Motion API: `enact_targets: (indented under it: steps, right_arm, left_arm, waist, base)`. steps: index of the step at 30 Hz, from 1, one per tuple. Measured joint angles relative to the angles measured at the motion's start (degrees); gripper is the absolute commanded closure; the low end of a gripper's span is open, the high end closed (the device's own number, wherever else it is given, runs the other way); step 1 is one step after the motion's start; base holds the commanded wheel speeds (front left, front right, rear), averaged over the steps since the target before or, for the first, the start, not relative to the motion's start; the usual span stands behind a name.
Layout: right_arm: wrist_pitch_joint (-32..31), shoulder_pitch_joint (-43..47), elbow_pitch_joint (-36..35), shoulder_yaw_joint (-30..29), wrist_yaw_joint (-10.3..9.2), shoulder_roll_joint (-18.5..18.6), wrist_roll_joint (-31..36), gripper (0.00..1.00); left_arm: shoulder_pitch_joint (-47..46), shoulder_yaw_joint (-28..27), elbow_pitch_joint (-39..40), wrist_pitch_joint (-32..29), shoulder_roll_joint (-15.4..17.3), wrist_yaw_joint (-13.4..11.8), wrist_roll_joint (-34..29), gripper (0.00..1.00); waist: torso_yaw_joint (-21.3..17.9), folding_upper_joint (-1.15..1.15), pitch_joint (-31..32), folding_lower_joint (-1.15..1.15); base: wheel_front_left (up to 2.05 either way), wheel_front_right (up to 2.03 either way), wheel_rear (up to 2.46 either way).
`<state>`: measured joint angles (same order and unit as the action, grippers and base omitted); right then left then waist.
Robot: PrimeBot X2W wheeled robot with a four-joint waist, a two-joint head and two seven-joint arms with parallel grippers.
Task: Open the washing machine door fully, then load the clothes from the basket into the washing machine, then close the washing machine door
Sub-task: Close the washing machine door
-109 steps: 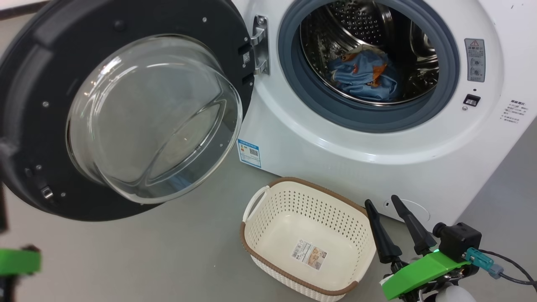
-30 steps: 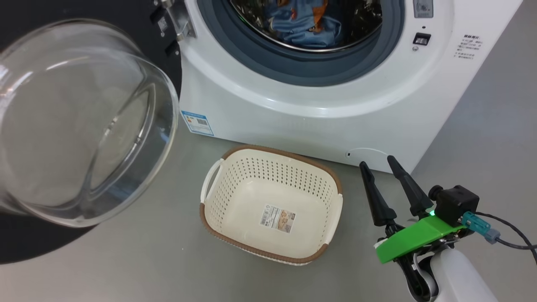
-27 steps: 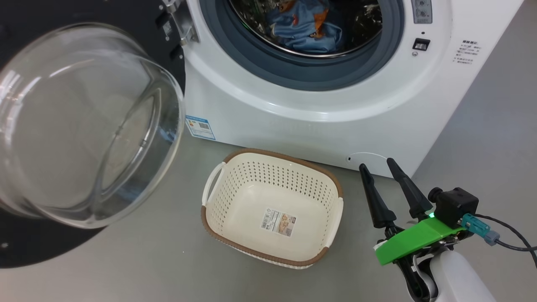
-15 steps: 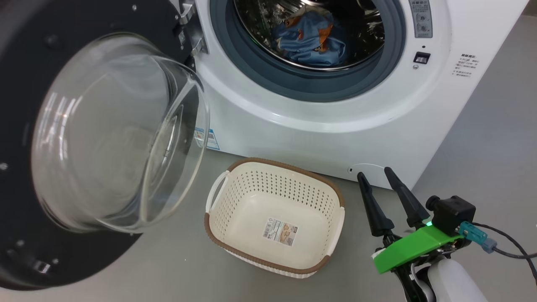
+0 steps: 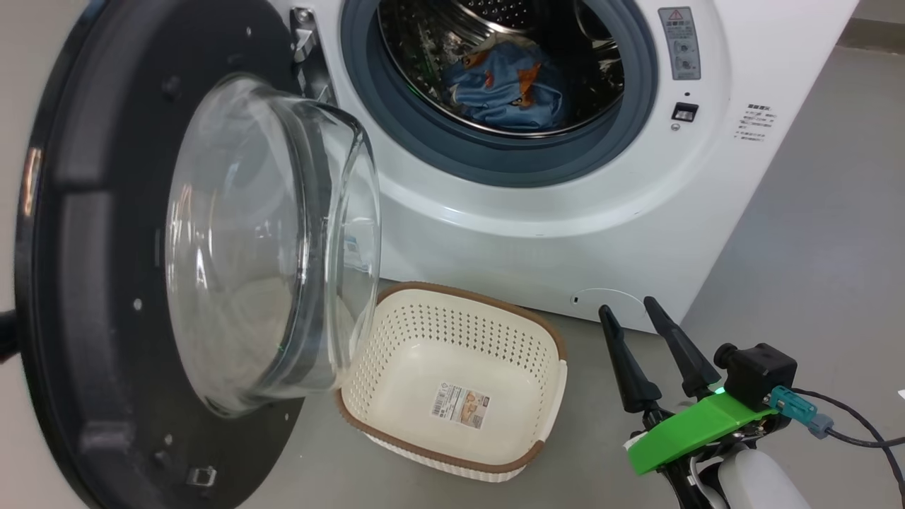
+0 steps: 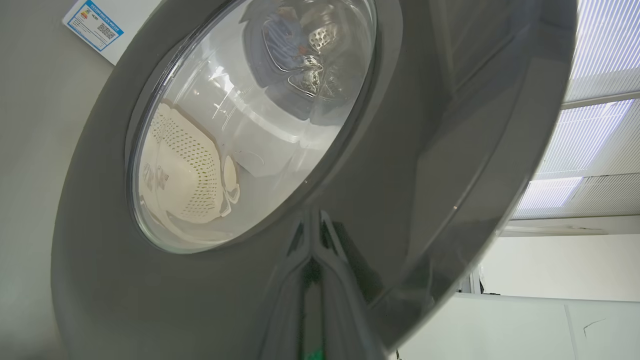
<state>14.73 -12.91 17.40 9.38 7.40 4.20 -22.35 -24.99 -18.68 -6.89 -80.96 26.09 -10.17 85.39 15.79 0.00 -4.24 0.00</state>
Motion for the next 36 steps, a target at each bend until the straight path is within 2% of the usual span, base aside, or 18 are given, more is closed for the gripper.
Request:
enact_targets:
  steps: [4, 14, 21, 25, 28, 29, 31, 32, 33, 34, 35, 36]
  right_arm:
    - [0.0, 0.01, -0.07, 0.16, 0.0, 0.02, -0.01, 0.0]
    - [0.0, 0.01, -0.04, -0.35, 0.0, 0.01, -0.01, 0.0]
    - [0.0, 0.02, -0.02, -0.57, 0.0, -0.01, -0.02, 0.0]
    - [0.0, 0.04, 0.0, -0.58, 0.0, -0.02, -0.03, 0.0]
    - [0.0, 0.07, 0.03, -0.58, 0.0, -0.01, -0.75, 0.0]
    - [0.0, 0.08, 0.03, -0.58, 0.0, -0.01, -0.9, 0.0]
    - [0.0, 0.16, 0.05, -0.59, 0.0, -0.01, -0.99, 0.0]
    - [0.0, 0.25, 0.07, -0.6, 0.0, -0.01, -0.99, 0.0]
    - [0.0, 0.33, 0.07, -0.63, 0.0, -0.01, -1.0, 0.0]
    - [0.0, 0.48, 0.05, -0.68, 0.0, 0.01, -1.01, 0.0]
    - [0.0, 0.82, 0.04, -0.73, 0.0, 0.02, -1.02, 0.0]
    - [0.0, 1.26, 0.04, -0.76, 0.0, 0.02, -1.02, 0.0]
  left_arm:
    - [2.21, -0.64, 4.08, 0.0, -0.42, -2.21, -0.02, 1.0]
    - [3.48, -2.1, 6.47, 2.03, -0.9, -2.58, -0.62, 1.0]
    - [3.39, -2.54, 6.45, 2.96, -1.63, -1.65, -0.45, 1.0]
    - [3.38, -3.36, 6.39, 4.97, -1.72, -0.29, -1.08, 1.0]
    - [3.39, -4.05, 5.68, 7.79, -1.71, 2.63, -3.31, 0.99]
    - [3.39, -4.21, 5.37, 8.54, -1.71, 3.47, -3.87, 0.87]
    - [3.47, -4.64, 4.79, 9.49, -1.75, 4.49, -4.27, 0.9]
    - [3.51, -5.01, 4.57, 9.81, -1.86, 4.85, -4.27, 0.85]
    - [3.6, -5.31, 4.39, 10.04, -1.92, 5.12, -4.31, 0.67]
    - [3.7, -5.56, 4.32, 10.49, -2.01, 5.75, -4.5, 0.55]
    - [3.76, -5.92, 4.27, 11.13, -2.22, 6.36, -4.72, 0.21]
    - [3.86, -6.28, 4.26, 11.71, -2.46, 6.5, -4.89, 0.0]
  waist:
    - [-0.66, 0.0, 0.07, 0.0]
    - [-0.64, 0.0, -0.05, 0.0]
    - [0.13, 0.0, 0.58, 0.0]
    - [0.48, 0.0, 0.89, 0.0]
    - [0.6, 0.0, 1.0, 0.0]
    - [0.61, 0.0, 1.02, 0.0]
    - [0.63, 0.0, 1.14, 0.0]
    - [0.63, 0.0, 1.23, 0.0]
    - [0.65, 0.0, 1.32, 0.0]
    - [0.67, 0.0, 1.42, 0.0]
    - [0.68, 0.0, 1.53, 0.0]
    - [0.7, 0.0, 1.66, 0.0]
  base:
    - [0.0, 0.0, 0.0]
    - [0.0, 0.0, 0.0]
    - [0.0, 0.0, 0.0]
    - [0.0, 0.0, 0.0]
    - [0.0, 0.0, 0.0]
    - [0.0, 0.0, 0.0]
    - [0.0, 0.0, 0.0]
    - [0.0, 0.0, 0.0]
    - [0.0, 0.0, 0.0]
    - [0.0, 0.0, 0.0]
    - [0.0, 0.0, 0.0]
    - [0.0, 0.0, 0.0]
